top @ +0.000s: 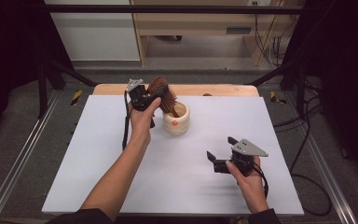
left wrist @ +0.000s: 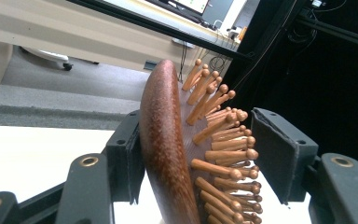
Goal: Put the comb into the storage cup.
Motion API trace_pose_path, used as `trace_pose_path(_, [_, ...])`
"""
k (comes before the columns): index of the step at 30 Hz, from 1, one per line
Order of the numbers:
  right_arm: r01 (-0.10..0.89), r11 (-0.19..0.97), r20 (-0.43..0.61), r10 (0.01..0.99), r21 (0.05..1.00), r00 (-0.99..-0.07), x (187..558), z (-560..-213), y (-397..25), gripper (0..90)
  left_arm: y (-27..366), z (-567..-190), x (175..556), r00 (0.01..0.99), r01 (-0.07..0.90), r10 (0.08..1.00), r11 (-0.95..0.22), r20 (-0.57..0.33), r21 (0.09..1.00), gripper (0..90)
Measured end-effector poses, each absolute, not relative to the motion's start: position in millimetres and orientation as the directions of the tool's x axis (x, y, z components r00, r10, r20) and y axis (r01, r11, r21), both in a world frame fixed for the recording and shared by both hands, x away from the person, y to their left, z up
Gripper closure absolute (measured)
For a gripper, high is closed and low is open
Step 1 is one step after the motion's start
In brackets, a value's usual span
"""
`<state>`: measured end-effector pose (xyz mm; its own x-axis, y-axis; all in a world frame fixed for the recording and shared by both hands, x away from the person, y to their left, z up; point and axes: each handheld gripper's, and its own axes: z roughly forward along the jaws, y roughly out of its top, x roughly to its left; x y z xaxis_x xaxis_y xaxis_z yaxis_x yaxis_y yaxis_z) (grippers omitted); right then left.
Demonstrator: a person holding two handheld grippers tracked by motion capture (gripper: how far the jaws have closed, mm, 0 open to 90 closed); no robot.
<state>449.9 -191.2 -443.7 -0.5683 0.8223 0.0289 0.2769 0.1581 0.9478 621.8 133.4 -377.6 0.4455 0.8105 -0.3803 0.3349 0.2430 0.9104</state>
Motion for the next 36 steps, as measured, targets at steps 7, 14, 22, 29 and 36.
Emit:
trace_pose_path(7, [0.276,0.16,0.027,0.822,0.948,-0.569,449.9,-443.6,-191.4,3.4,132.2,-377.8,621.7,0.45,0.33,0.811,0.237,-0.373,0.914,35.7])
trace_pose_path(14, [0.278,0.158,0.029,0.822,0.948,-0.569,449.8,-443.7,-191.0,3.4,131.8,-377.5,620.9,0.454,0.324,0.814,0.228,-0.362,0.918,33.6])
trace_pose_path(22, [0.277,0.16,0.028,0.821,0.948,-0.57,449.9,-443.8,-190.9,3.3,132.2,-377.3,620.4,0.453,0.319,0.816,0.229,-0.36,0.92,31.1])
trace_pose_path(29, [0.278,0.16,0.029,0.821,0.947,-0.571,449.8,-443.9,-190.6,3.4,132.5,-376.8,619.8,0.453,0.313,0.819,0.224,-0.352,0.923,28.9])
trace_pose_path(36, [0.278,0.161,0.028,0.82,0.947,-0.572,449.7,-443.8,-190.4,3.3,133.8,-378.6,618.8,0.447,0.307,0.826,0.219,-0.344,0.926,26.8])
